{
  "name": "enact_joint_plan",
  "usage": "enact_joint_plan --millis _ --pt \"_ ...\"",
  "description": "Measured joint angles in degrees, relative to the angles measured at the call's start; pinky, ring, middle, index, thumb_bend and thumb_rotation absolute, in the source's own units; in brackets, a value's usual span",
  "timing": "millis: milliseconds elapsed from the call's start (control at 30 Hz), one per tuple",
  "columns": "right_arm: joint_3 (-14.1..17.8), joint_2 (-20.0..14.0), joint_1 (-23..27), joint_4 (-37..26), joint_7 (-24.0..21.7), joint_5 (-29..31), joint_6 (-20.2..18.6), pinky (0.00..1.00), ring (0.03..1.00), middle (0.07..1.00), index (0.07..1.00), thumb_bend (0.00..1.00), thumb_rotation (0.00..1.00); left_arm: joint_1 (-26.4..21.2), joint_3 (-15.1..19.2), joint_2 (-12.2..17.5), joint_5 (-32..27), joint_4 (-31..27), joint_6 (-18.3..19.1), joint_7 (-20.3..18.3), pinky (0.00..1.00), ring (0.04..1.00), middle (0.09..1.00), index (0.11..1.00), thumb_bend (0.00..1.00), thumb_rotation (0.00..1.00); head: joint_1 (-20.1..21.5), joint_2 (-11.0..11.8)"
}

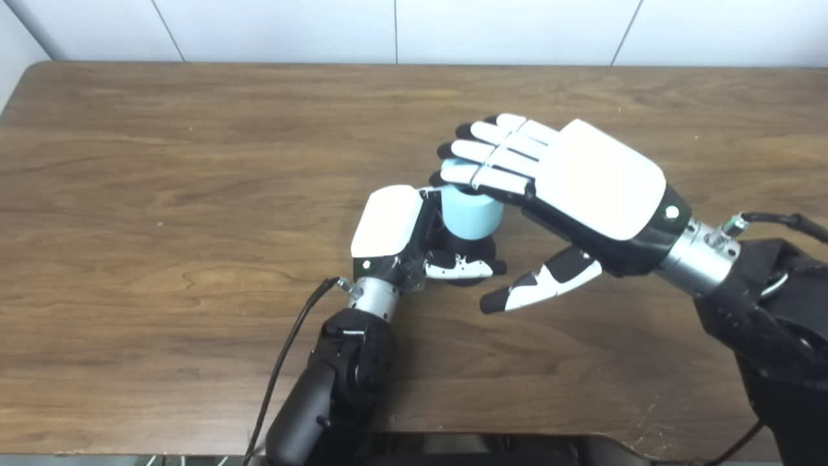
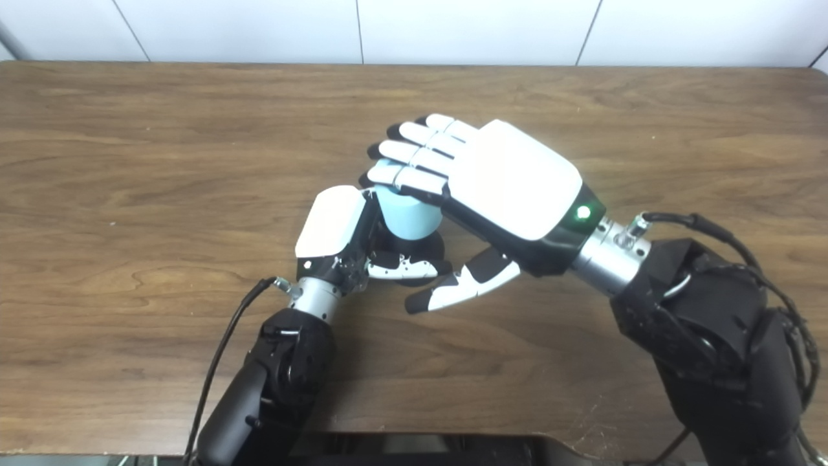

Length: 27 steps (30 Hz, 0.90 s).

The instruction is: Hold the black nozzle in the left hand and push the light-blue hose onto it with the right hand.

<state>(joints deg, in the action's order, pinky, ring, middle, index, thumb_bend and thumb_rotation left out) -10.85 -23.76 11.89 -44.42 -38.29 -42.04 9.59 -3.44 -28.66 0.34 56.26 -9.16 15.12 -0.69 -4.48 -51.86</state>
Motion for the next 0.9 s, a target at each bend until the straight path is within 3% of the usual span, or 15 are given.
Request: enact_joint_plan --millis 233,900 --pt "0.0 0.1 -1.1 1.3 0.6 -1.0 1.4 0.87 0.879 0.874 0.839 0.56 0.73 0.0 0.1 -0.1 0.0 0.0 0.0 -0.2 0.47 0.515 0.495 0.484 0.52 0.00 -0.1 0.0" --pt "0.5 0.1 -1.7 3.6 2.4 1.1 -0.5 0.82 0.874 0.866 0.820 0.55 0.71 0.0 0.2 -0.2 -0.1 0.0 0.1 -0.5 0.46 0.507 0.486 0.485 0.52 0.00 0.1 0.0"
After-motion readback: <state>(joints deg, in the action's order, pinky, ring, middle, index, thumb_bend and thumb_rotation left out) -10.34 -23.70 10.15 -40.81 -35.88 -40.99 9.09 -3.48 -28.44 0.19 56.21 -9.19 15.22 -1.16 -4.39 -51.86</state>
